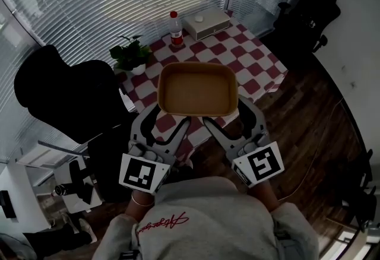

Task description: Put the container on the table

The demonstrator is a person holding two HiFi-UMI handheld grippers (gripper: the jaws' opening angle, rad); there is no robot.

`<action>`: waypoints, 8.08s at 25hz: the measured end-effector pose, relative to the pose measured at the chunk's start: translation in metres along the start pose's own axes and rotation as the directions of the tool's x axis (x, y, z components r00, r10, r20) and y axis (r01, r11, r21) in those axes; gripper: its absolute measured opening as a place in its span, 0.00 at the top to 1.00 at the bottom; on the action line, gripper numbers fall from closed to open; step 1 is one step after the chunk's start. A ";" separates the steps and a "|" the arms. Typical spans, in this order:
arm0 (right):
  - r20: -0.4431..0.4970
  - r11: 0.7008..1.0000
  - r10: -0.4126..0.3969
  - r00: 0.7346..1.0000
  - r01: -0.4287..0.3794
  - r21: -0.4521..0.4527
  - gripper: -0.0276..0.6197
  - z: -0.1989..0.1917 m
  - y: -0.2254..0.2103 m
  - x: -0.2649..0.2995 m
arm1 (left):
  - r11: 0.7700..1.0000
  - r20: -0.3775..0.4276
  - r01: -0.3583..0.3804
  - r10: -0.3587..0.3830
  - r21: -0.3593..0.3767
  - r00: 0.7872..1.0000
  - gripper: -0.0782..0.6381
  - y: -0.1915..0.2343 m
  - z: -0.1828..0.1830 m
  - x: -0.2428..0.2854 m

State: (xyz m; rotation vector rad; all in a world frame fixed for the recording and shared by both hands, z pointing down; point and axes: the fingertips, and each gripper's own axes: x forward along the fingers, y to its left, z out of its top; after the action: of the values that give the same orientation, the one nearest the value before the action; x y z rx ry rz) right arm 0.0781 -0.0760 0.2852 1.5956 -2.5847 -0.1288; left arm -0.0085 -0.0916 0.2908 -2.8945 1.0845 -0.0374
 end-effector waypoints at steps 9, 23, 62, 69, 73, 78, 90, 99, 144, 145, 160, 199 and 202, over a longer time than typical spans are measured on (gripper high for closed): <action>-0.005 1.000 -0.009 1.000 0.009 -0.006 0.44 0.003 -0.004 0.033 | 1.000 0.006 0.009 -0.009 0.005 1.000 0.49 0.031 0.000 0.013; -0.013 1.000 -0.030 0.999 0.030 0.005 0.44 -0.002 -0.020 0.072 | 1.000 -0.001 0.030 -0.030 -0.001 1.000 0.49 0.066 -0.007 0.040; -0.023 0.989 0.149 0.989 -0.149 -0.013 0.44 -0.015 -0.045 0.099 | 0.988 -0.044 -0.153 0.152 -0.009 0.987 0.49 0.073 -0.018 0.060; -0.040 0.985 0.171 0.985 -0.172 -0.018 0.44 -0.023 -0.042 0.101 | 0.985 -0.059 -0.173 0.173 -0.004 0.983 0.49 0.073 -0.027 0.058; -0.044 0.984 0.179 0.983 -0.180 -0.019 0.44 -0.029 -0.040 0.100 | 0.983 -0.067 -0.182 0.181 -0.003 0.981 0.49 0.072 -0.031 0.056; -0.058 0.980 0.195 0.979 -0.196 -0.022 0.44 -0.035 -0.034 0.103 | 0.981 -0.085 -0.192 0.191 -0.005 0.978 0.49 0.074 -0.040 0.053; -0.096 0.973 0.220 0.971 -0.225 -0.046 0.44 -0.051 -0.022 0.114 | 0.974 -0.126 -0.225 0.223 -0.004 0.967 0.49 0.083 -0.058 0.045; -0.121 0.970 0.240 0.963 -0.243 -0.013 0.44 -0.065 -0.016 0.119 | 0.970 -0.153 -0.240 0.234 -0.024 0.960 0.49 0.086 -0.072 0.041; -0.207 0.965 0.262 0.943 -0.252 0.072 0.44 -0.116 -0.010 0.133 | 0.966 -0.234 -0.253 0.236 -0.045 0.943 0.49 0.095 -0.123 0.042; -0.208 0.965 0.261 0.942 -0.252 0.071 0.44 -0.117 -0.010 0.133 | 0.966 -0.236 -0.253 0.236 -0.046 0.943 0.49 0.095 -0.124 0.043; -0.239 0.965 0.263 0.935 -0.254 0.068 0.44 -0.134 -0.008 0.136 | 0.966 -0.273 -0.254 0.231 -0.050 0.934 0.49 0.096 -0.142 0.043; -0.323 0.961 0.276 0.905 -0.259 0.095 0.44 -0.186 -0.005 0.140 | 0.965 -0.373 -0.254 0.212 -0.066 0.903 0.49 0.094 -0.195 0.048; -0.330 0.961 0.278 0.902 -0.260 0.099 0.44 -0.190 -0.006 0.140 | 0.965 -0.378 -0.254 0.210 -0.069 0.902 0.49 0.094 -0.198 0.049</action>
State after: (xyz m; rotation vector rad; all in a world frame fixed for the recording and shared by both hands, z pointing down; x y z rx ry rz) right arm 0.0453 -0.2077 0.4785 1.1318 -2.5100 0.2215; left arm -0.0413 -0.2019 0.4838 -2.9055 1.5332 -0.5459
